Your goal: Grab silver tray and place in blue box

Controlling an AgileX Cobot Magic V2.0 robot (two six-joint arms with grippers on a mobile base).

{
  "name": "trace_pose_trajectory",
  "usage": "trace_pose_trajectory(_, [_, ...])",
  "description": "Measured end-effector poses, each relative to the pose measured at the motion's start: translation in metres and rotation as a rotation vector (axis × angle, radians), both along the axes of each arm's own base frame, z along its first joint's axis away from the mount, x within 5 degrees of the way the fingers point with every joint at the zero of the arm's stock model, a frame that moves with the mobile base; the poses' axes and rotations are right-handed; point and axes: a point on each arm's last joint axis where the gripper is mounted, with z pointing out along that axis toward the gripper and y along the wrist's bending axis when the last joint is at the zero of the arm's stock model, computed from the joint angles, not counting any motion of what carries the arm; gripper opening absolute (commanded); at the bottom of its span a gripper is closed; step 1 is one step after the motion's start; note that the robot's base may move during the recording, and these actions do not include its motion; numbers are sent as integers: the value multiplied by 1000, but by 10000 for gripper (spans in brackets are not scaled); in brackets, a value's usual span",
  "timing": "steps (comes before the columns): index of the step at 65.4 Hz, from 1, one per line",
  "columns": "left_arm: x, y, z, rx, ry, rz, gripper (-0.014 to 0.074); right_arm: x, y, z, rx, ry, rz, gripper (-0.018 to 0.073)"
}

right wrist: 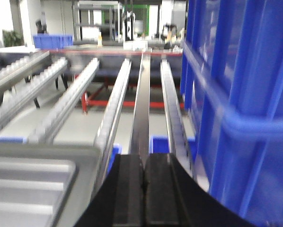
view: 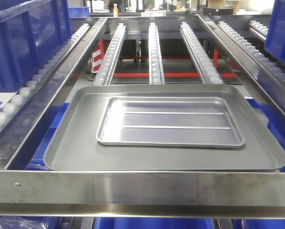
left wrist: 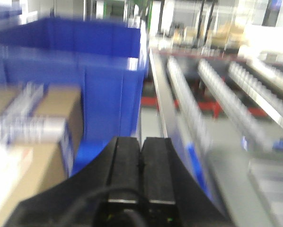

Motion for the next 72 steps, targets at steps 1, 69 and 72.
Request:
trace_pose_trajectory(1, [-1,0,5,-1,-10,-1,-104,-1,0,4,2,-10,0,52])
trace_pose_trajectory(69, [98,-128,86,117,740,-631,333,102,81,84,-82,736,468,456])
trace_pose_trajectory(72, [106,-136,82,117,777,-630,333,111,86,80,-79,786,466,456])
